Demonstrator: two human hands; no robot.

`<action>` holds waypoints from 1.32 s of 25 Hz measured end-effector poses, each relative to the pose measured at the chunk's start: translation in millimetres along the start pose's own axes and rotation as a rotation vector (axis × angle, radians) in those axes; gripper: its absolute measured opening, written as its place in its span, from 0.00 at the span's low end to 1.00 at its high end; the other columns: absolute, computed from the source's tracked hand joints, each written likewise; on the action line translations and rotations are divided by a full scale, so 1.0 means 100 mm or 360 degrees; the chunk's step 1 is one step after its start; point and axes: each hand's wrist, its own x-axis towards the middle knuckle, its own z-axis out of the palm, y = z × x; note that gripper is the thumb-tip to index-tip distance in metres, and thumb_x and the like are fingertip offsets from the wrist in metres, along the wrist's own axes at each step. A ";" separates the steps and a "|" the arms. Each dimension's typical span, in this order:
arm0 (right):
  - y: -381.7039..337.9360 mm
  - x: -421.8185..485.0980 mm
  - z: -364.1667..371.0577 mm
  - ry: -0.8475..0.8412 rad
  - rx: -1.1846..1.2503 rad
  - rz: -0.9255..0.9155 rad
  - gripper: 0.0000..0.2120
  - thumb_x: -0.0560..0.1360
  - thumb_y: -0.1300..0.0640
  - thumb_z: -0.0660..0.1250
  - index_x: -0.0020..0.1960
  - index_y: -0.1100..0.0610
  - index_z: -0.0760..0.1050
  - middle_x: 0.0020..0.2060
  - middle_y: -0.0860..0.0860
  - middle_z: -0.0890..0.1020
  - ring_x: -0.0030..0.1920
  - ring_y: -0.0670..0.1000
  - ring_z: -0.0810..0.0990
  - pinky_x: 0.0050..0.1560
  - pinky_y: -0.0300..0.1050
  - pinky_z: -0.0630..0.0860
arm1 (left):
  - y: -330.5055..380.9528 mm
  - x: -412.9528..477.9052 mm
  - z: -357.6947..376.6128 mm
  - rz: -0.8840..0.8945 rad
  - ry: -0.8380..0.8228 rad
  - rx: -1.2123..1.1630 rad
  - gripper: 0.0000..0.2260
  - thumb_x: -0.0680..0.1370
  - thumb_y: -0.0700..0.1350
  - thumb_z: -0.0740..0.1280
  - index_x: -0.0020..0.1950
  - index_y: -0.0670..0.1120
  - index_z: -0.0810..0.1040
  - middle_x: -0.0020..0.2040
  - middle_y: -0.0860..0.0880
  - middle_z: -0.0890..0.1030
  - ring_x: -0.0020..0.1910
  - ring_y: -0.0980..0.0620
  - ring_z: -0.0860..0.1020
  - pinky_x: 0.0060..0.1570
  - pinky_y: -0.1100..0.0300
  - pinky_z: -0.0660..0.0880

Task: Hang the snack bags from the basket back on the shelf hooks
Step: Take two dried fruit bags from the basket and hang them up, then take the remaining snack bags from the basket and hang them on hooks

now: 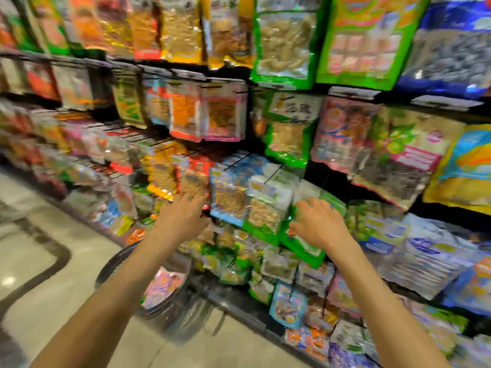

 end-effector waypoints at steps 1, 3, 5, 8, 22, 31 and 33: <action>-0.23 0.04 0.04 -0.0024 0.0022 -0.0058 0.25 0.80 0.42 0.61 0.72 0.54 0.66 0.69 0.56 0.69 0.71 0.59 0.65 0.68 0.58 0.68 | -0.21 -0.10 0.02 -0.0055 -0.0005 0.0003 0.21 0.79 0.59 0.61 0.68 0.50 0.68 0.67 0.44 0.72 0.68 0.39 0.69 0.62 0.41 0.67; -0.68 0.12 0.10 -0.0077 0.0038 -0.0148 0.26 0.80 0.42 0.60 0.73 0.54 0.65 0.70 0.56 0.68 0.71 0.59 0.65 0.67 0.58 0.68 | -0.60 -0.29 0.06 -0.0145 0.0000 0.0032 0.22 0.79 0.60 0.59 0.69 0.50 0.68 0.67 0.45 0.72 0.68 0.40 0.69 0.62 0.42 0.68; -1.09 0.24 0.16 -0.0110 -0.0013 -0.0255 0.28 0.80 0.41 0.59 0.75 0.54 0.63 0.71 0.57 0.67 0.72 0.60 0.65 0.68 0.58 0.68 | -0.92 -0.45 0.10 -0.0225 -0.0011 0.0070 0.25 0.78 0.62 0.57 0.71 0.51 0.67 0.67 0.45 0.73 0.67 0.42 0.71 0.60 0.46 0.70; -1.66 0.39 0.28 -0.0141 0.0003 -0.0384 0.28 0.81 0.40 0.57 0.74 0.55 0.64 0.70 0.58 0.68 0.71 0.60 0.65 0.69 0.60 0.66 | -1.32 -0.55 0.20 -0.0331 -0.0093 0.0143 0.24 0.79 0.62 0.59 0.70 0.50 0.68 0.67 0.44 0.74 0.67 0.41 0.71 0.60 0.46 0.70; -3.64 2.34 0.90 -0.0384 0.0113 -0.0609 0.26 0.80 0.42 0.59 0.73 0.54 0.65 0.71 0.58 0.68 0.72 0.61 0.65 0.69 0.61 0.66 | -3.32 0.85 0.77 -0.0460 -0.0379 0.0154 0.24 0.79 0.60 0.61 0.72 0.50 0.67 0.69 0.45 0.72 0.69 0.42 0.69 0.62 0.45 0.70; -4.38 3.29 1.43 -0.0591 0.0073 -0.0480 0.28 0.81 0.41 0.58 0.75 0.55 0.63 0.74 0.59 0.64 0.74 0.62 0.62 0.70 0.61 0.64 | -4.23 1.87 1.36 -0.0269 -0.0533 0.0028 0.23 0.81 0.57 0.60 0.73 0.48 0.66 0.68 0.41 0.73 0.68 0.38 0.69 0.61 0.43 0.72; -4.53 3.43 1.61 -0.0624 0.0077 -0.0427 0.27 0.81 0.42 0.58 0.75 0.56 0.63 0.74 0.59 0.64 0.74 0.62 0.62 0.70 0.62 0.63 | -4.42 2.09 1.55 -0.0178 -0.0588 0.0040 0.22 0.81 0.57 0.60 0.70 0.46 0.69 0.67 0.42 0.74 0.66 0.39 0.71 0.59 0.45 0.72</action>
